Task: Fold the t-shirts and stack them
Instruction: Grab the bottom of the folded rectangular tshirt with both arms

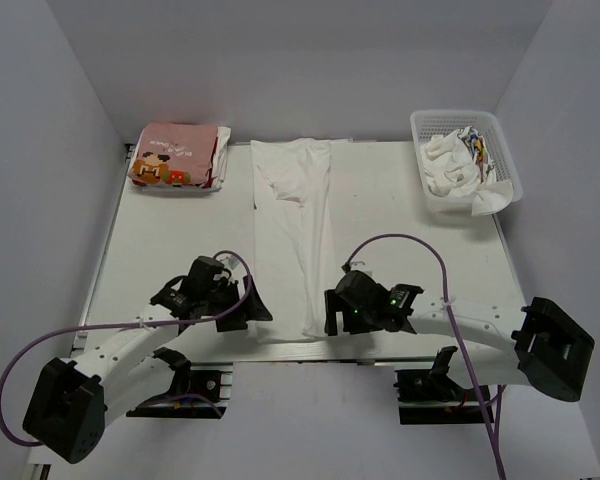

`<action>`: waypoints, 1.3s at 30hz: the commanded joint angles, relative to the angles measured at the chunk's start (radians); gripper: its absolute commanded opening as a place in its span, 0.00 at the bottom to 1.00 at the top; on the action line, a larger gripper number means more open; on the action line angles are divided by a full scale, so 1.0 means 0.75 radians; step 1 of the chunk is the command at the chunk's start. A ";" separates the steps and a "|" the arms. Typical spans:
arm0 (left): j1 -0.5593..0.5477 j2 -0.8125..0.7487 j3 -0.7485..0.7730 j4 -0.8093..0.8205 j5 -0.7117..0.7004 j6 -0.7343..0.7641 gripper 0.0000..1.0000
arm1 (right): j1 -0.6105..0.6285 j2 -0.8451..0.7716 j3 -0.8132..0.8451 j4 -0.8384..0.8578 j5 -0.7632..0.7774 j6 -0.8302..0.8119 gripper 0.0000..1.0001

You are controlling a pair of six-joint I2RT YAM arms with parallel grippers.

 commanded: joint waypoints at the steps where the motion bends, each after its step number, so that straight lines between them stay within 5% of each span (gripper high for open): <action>1: -0.043 0.004 -0.057 0.043 0.019 -0.021 0.90 | -0.021 0.017 -0.023 0.050 -0.088 -0.010 0.90; 4: -0.080 0.053 -0.086 0.082 0.040 -0.021 0.88 | -0.021 0.037 -0.027 0.037 -0.110 -0.008 0.89; 11: -0.142 0.218 -0.074 0.121 -0.026 -0.021 0.67 | -0.045 0.078 -0.046 0.078 -0.180 -0.020 0.83; 14: -0.156 0.262 -0.056 0.109 -0.087 -0.021 0.38 | -0.052 0.111 -0.050 0.105 -0.198 -0.032 0.66; 15: -0.156 0.262 -0.041 0.109 -0.087 -0.033 0.21 | -0.048 0.117 -0.046 0.107 -0.200 -0.034 0.61; 18: -0.156 0.249 -0.013 0.109 -0.144 -0.048 0.00 | -0.052 0.158 -0.029 0.099 -0.207 -0.049 0.43; 23: -0.156 0.178 0.034 0.123 -0.150 -0.060 0.00 | -0.050 0.148 -0.001 0.115 -0.125 -0.057 0.17; 27: -0.156 0.141 0.087 0.150 -0.134 -0.060 0.00 | -0.050 0.079 0.046 0.150 -0.045 -0.100 0.09; 32: -0.156 0.149 0.208 0.150 -0.150 -0.060 0.00 | -0.054 0.050 0.179 0.119 0.112 -0.171 0.07; 39: -0.129 0.221 0.427 0.064 -0.430 -0.089 0.00 | -0.091 0.119 0.349 0.140 0.319 -0.155 0.07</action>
